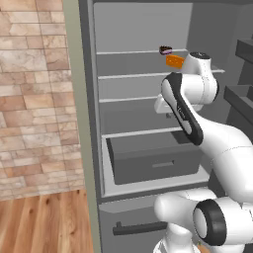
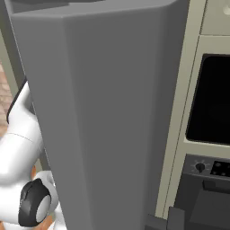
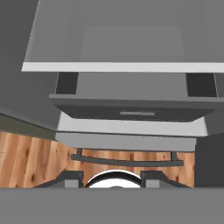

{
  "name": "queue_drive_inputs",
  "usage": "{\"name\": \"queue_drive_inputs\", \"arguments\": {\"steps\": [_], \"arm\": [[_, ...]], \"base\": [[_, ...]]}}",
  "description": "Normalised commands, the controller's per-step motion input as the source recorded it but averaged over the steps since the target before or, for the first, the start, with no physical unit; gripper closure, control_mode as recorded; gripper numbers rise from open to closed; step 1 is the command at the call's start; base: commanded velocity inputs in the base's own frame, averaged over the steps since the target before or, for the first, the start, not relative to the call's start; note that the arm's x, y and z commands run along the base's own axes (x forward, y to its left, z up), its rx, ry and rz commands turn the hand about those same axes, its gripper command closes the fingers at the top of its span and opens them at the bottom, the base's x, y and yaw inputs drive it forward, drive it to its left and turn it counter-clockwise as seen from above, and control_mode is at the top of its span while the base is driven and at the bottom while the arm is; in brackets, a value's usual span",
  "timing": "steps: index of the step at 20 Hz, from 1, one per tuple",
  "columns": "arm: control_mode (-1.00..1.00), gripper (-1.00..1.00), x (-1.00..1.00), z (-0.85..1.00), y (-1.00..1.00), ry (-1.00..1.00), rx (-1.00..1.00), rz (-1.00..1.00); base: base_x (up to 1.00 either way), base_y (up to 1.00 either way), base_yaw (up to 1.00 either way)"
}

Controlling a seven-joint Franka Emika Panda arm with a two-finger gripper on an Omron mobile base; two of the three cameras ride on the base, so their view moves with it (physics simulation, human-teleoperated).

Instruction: Pick the cheese from the fridge and the cheese grater from the cabinet and place them next to the salad bowl.

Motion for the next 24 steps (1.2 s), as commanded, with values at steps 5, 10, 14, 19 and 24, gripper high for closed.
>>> {"name": "queue_drive_inputs", "arguments": {"steps": [5,10,14,19,24], "arm": [[-1.0,-1.0,-0.15,-0.02,0.01,-0.02,0.0,0.0],[-1.0,-1.0,-0.17,-0.04,0.0,-0.19,-0.02,-0.11],[-1.0,-1.0,0.01,0.3,-0.01,-0.44,-0.06,-0.29],[-1.0,-1.0,0.14,0.42,-0.04,-0.32,-0.13,-0.22],[-1.0,-1.0,0.21,0.29,-0.22,-0.17,-0.13,-0.05]], "base": [[0.0,0.0,0.0],[0.0,0.0,0.0],[0.0,0.0,0.0],[0.0,0.0,0.0],[0.0,0.0,0.0]]}}
